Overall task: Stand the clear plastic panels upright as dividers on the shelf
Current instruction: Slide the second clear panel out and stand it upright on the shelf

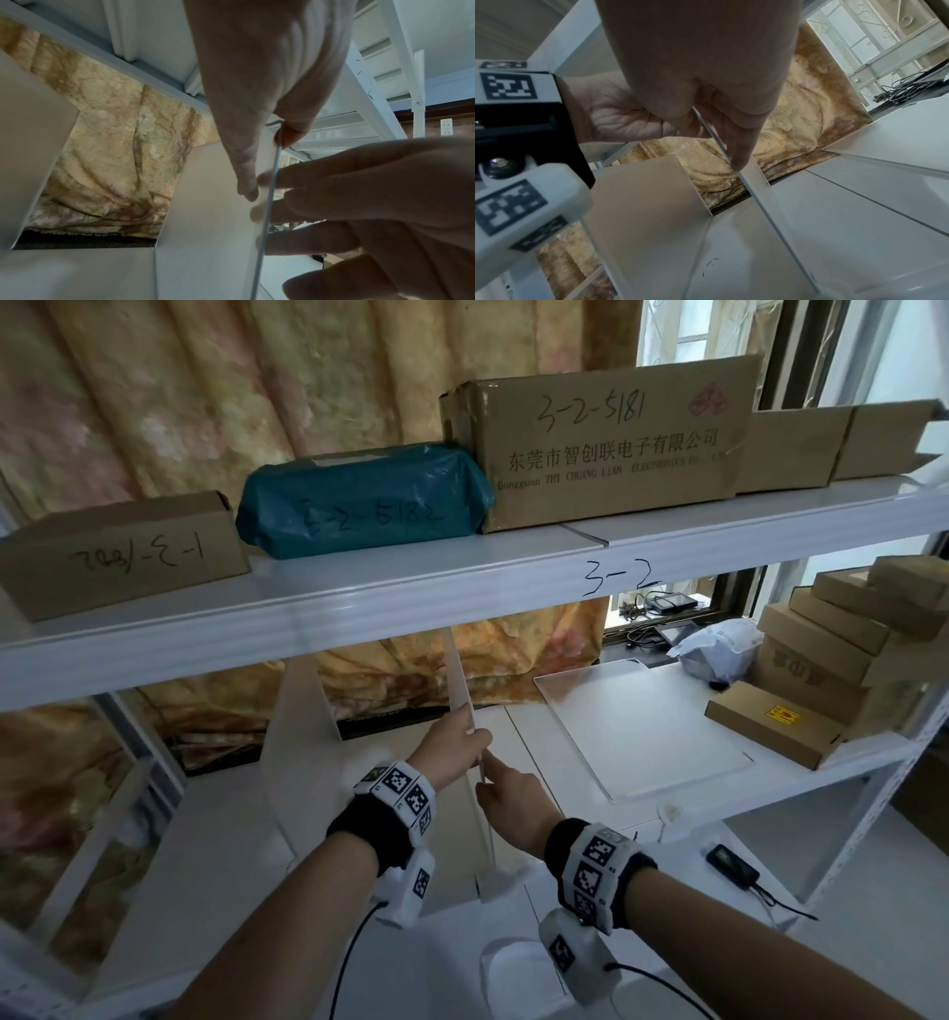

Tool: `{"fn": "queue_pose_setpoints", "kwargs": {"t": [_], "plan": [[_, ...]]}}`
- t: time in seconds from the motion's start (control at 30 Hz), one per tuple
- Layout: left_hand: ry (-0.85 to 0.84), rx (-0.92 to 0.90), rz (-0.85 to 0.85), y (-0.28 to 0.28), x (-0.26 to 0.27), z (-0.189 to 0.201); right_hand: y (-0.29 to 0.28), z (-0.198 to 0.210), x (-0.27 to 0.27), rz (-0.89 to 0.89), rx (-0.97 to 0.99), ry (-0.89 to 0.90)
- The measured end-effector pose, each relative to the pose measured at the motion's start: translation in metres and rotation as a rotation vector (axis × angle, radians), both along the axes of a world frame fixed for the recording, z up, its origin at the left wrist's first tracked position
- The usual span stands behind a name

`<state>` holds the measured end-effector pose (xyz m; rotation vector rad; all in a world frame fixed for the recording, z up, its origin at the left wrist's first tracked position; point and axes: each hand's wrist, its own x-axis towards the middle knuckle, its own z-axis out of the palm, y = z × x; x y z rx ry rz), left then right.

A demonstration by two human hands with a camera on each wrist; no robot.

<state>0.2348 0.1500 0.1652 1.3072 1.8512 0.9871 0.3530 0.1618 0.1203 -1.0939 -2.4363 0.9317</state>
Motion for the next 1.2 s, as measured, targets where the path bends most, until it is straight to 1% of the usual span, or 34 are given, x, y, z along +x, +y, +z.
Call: {"fn": "queue_pose_setpoints", "kwargs": {"t": [0.37, 0.53, 0.67, 1.2], "plan": [[0.074, 0.004, 0.001, -0.005, 0.003, 0.003, -0.001, 0.000, 0.000, 0.003, 0.010, 0.014], [0.059, -0.020, 0.011, -0.005, 0.003, 0.002, -0.001, -0.003, -0.001, -0.009, 0.012, 0.011], [0.050, -0.033, -0.024, -0.005, 0.002, 0.004, -0.002, -0.003, 0.000, -0.025, 0.006, 0.016], [0.096, -0.061, -0.025, -0.012, 0.002, 0.008, -0.006, 0.002, 0.000, -0.020, -0.036, 0.000]]}}
